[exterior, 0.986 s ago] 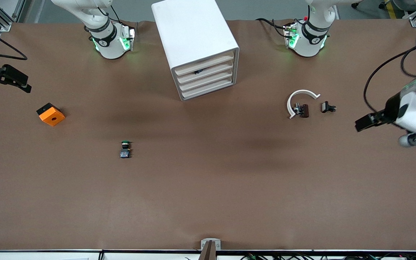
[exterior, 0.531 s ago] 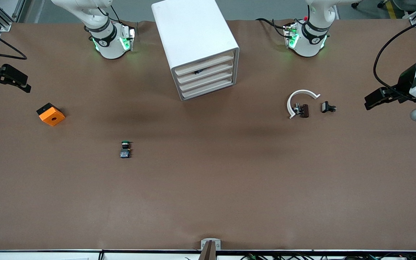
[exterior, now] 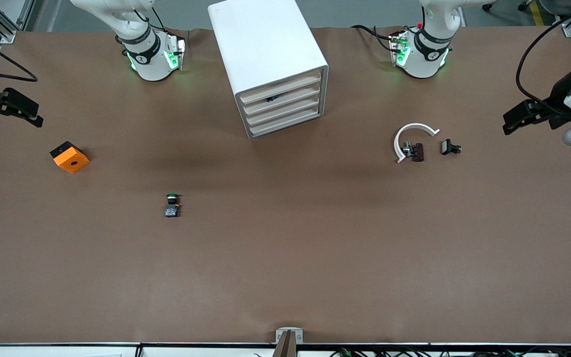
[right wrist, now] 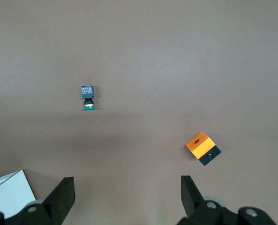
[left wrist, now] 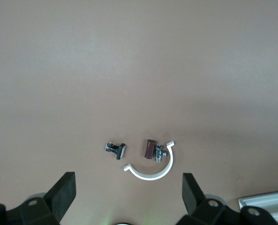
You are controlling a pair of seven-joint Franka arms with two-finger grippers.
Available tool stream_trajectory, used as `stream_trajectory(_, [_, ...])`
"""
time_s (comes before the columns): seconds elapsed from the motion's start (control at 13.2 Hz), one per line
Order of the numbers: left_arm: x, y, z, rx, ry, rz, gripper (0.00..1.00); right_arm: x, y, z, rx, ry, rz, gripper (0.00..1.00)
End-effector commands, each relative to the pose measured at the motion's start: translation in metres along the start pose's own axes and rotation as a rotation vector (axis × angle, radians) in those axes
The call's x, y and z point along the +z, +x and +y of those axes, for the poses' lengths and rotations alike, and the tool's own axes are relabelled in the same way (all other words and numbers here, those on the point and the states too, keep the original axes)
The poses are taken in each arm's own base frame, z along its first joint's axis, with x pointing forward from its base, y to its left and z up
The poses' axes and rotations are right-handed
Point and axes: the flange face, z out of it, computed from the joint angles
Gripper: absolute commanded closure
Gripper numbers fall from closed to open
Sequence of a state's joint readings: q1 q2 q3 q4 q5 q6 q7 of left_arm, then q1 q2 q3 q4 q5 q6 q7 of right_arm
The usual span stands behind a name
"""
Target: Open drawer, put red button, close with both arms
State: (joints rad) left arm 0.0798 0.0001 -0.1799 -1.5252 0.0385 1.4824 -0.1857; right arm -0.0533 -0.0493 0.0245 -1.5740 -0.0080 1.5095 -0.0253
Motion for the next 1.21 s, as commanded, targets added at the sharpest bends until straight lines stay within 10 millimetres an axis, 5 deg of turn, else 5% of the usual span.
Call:
stream_trajectory(0.0, [-0.001,-0.032,0.002,0.026,-0.009,0.035,0.00,-0.007,-0.004,-0.002,-0.010,0.010,0.011,0.00])
stream_trajectory(0.23, [0.005,-0.042,0.004,0.032,-0.008,0.039,0.00,-0.007,-0.004,-0.003,-0.012,0.010,0.012,0.00])
stream_trajectory(0.61, [0.013,-0.015,0.004,0.028,-0.015,0.028,0.00,-0.007,-0.004,-0.006,-0.018,0.009,0.012,0.00])
stream_trajectory(1.14, [0.004,-0.010,0.004,0.026,-0.020,0.046,0.00,-0.006,-0.003,-0.006,-0.018,0.010,0.013,0.00])
